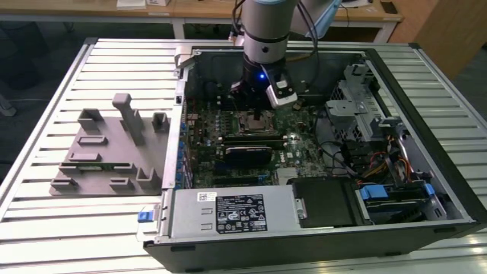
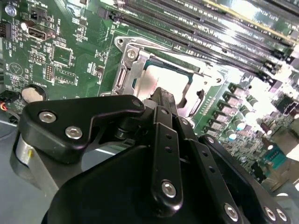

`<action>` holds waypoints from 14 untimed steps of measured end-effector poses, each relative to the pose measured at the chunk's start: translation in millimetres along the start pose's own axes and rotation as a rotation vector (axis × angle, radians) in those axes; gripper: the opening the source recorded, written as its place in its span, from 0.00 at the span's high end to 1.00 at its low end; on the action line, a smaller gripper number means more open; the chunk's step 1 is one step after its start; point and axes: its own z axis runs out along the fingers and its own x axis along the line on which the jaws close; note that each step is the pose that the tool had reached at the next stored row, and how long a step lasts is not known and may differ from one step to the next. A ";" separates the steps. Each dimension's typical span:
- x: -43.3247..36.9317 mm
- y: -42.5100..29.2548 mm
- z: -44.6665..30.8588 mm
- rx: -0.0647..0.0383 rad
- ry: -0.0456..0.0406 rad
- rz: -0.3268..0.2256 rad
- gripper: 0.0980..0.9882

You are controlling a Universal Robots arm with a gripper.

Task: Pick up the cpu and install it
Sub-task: 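Close the cpu cover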

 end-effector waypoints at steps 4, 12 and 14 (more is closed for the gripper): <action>0.4 -1.1 1.7 0.000 0.0012 -0.036 0.99; 5.0 -2.9 2.9 -0.004 -0.0256 -0.040 0.99; 5.6 -3.8 3.7 -0.005 -0.0262 -0.042 0.99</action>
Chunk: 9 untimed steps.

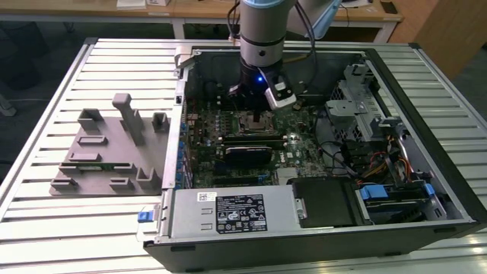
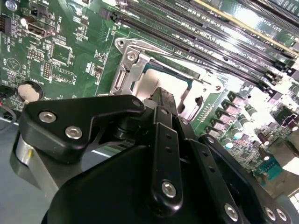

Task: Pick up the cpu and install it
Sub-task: 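Close the cpu cover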

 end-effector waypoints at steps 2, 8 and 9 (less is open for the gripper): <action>1.0 -0.5 0.4 0.000 0.0000 -0.003 0.99; 2.7 -1.0 2.2 0.004 0.0015 -0.045 0.99; 3.8 -1.2 2.4 0.006 0.0016 -0.051 0.99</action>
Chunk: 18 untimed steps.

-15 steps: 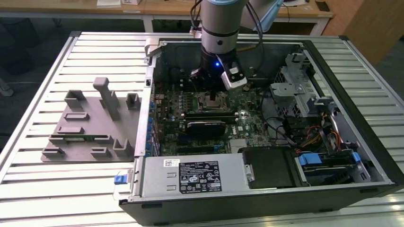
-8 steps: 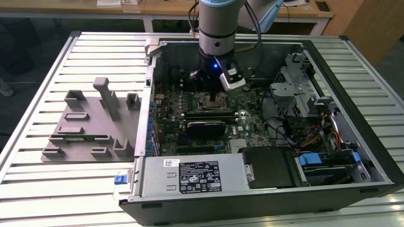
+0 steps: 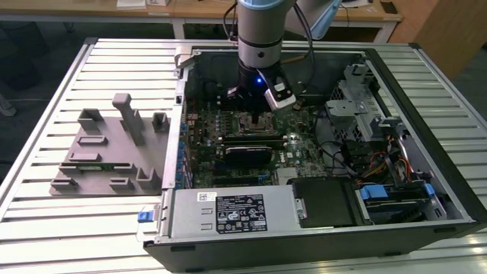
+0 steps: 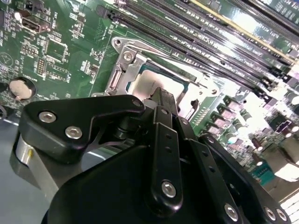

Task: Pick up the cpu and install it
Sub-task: 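Close the cpu cover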

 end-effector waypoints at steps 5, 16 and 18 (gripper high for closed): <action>11.1 -0.8 -0.2 0.002 0.0000 -0.006 0.99; 23.5 -1.6 3.7 0.001 0.0001 -0.007 0.99; 23.8 -1.8 4.9 0.000 0.0002 -0.007 0.99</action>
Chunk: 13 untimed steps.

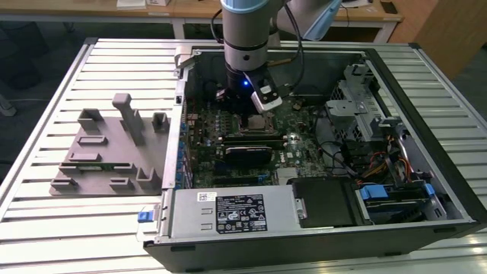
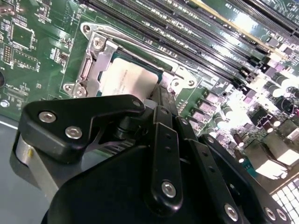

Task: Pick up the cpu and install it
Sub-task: 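Close the cpu cover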

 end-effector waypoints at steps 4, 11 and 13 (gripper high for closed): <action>0.7 -0.1 1.0 0.000 0.0006 -0.014 0.99; 1.3 -0.1 1.7 -0.002 0.0018 -0.052 0.99; 1.3 -0.1 2.0 -0.003 0.0023 -0.068 0.99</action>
